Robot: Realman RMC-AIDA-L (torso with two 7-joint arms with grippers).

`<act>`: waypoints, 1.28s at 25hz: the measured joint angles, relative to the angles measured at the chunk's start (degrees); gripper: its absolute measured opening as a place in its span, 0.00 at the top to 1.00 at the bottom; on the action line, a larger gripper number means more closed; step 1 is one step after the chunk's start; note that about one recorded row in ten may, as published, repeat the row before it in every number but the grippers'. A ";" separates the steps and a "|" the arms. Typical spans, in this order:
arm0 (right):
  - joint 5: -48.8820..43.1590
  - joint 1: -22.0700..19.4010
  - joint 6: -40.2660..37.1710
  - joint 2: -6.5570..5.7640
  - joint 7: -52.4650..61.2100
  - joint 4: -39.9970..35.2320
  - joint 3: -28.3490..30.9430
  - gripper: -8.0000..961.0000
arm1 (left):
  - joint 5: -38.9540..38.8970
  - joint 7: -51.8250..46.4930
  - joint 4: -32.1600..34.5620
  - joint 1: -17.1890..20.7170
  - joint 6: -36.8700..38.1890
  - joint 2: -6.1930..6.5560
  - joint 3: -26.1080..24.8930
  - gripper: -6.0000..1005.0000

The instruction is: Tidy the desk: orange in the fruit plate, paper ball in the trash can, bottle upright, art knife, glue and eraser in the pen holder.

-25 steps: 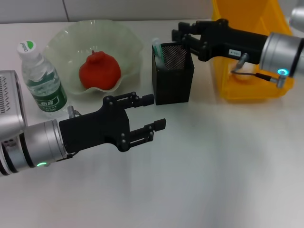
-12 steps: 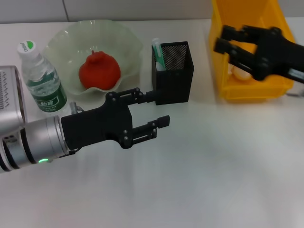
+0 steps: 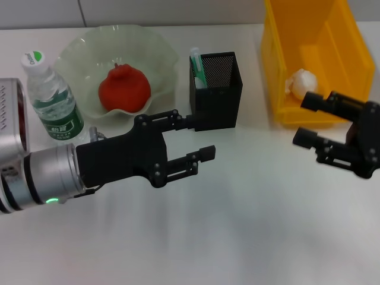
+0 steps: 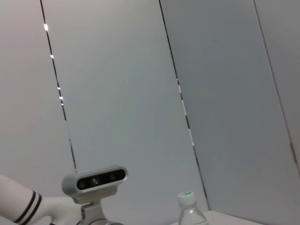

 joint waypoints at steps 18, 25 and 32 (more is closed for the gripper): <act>-1.35 6.30 4.79 -0.11 -15.03 17.65 -4.33 0.24 | 1.14 -4.15 4.17 5.52 3.48 0.58 0.24 0.35; -6.53 8.82 5.03 -0.04 -14.65 17.49 -7.39 0.24 | 4.41 -3.92 7.06 7.49 3.95 0.91 1.23 0.22; -7.80 10.92 5.78 0.04 -14.46 18.51 -8.97 0.24 | 7.64 -4.16 8.44 8.43 4.05 1.68 0.66 0.22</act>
